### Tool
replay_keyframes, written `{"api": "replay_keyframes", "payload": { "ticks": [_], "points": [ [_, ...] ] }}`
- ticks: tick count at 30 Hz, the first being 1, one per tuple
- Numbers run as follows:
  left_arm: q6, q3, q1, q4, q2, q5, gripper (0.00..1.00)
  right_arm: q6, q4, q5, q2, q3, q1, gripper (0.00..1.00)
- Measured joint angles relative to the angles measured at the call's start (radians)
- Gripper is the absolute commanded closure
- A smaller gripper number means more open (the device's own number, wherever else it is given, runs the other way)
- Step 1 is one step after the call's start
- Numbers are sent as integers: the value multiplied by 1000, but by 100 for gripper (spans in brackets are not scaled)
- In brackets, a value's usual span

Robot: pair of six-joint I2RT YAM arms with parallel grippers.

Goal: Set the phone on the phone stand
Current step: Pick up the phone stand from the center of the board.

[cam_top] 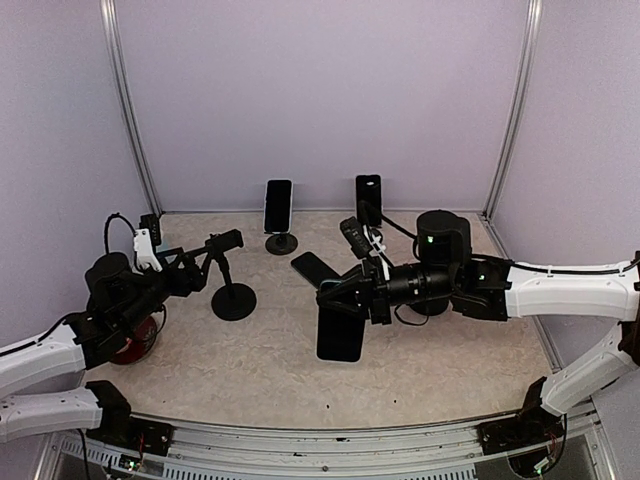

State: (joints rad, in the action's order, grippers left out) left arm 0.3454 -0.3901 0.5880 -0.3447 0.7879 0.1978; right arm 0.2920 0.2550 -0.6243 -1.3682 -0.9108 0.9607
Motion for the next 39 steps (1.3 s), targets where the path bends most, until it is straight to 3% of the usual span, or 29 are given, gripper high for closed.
{"api": "replay_keyframes", "payload": {
  "ticks": [7, 39],
  "points": [
    [-13, 34, -42, -132, 89, -106, 19, -1, -5, 0, 0, 0, -2, 100],
    [-32, 105, -220, -527, 313, -386, 36, -3, -27, -6, -19, 0, -3, 100]
  ]
}}
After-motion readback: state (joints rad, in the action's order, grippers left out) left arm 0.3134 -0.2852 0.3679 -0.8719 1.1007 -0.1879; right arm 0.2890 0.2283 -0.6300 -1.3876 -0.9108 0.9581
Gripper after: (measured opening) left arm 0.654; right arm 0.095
